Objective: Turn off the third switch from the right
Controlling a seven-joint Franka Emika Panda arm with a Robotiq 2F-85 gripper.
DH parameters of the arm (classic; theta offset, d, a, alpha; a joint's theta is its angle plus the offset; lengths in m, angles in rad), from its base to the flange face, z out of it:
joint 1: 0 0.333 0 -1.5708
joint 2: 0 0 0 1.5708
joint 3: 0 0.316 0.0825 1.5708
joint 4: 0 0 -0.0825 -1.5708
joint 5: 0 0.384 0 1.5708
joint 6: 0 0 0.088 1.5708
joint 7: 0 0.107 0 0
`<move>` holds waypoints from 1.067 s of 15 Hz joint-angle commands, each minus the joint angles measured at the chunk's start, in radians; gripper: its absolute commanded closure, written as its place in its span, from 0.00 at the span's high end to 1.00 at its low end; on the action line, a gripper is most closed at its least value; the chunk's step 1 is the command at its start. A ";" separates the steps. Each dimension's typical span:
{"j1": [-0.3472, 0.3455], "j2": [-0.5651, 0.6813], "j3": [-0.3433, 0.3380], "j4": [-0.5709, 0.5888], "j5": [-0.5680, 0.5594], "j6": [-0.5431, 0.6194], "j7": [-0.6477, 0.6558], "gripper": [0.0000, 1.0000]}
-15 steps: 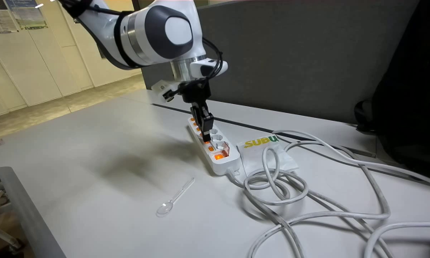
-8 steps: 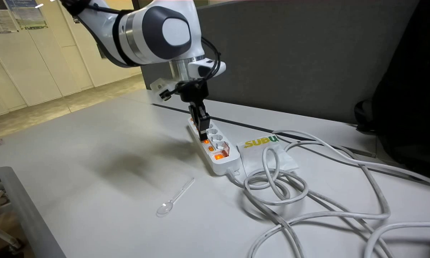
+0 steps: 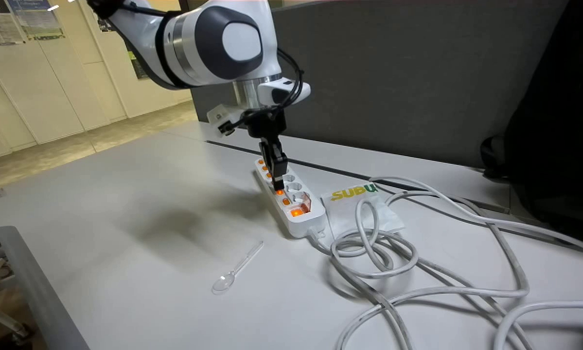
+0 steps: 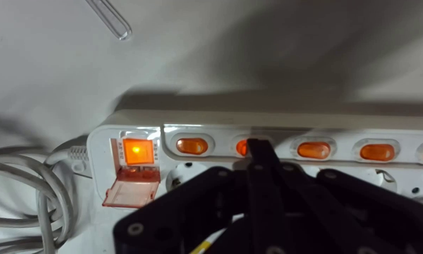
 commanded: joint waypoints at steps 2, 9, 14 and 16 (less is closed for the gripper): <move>0.000 0.001 0.000 0.002 0.003 -0.003 0.000 0.01; 0.010 -0.008 -0.010 -0.017 -0.006 0.004 0.009 0.00; 0.008 -0.007 -0.012 -0.022 -0.004 0.009 0.011 0.00; 0.005 -0.004 -0.011 -0.021 -0.002 0.009 0.009 0.00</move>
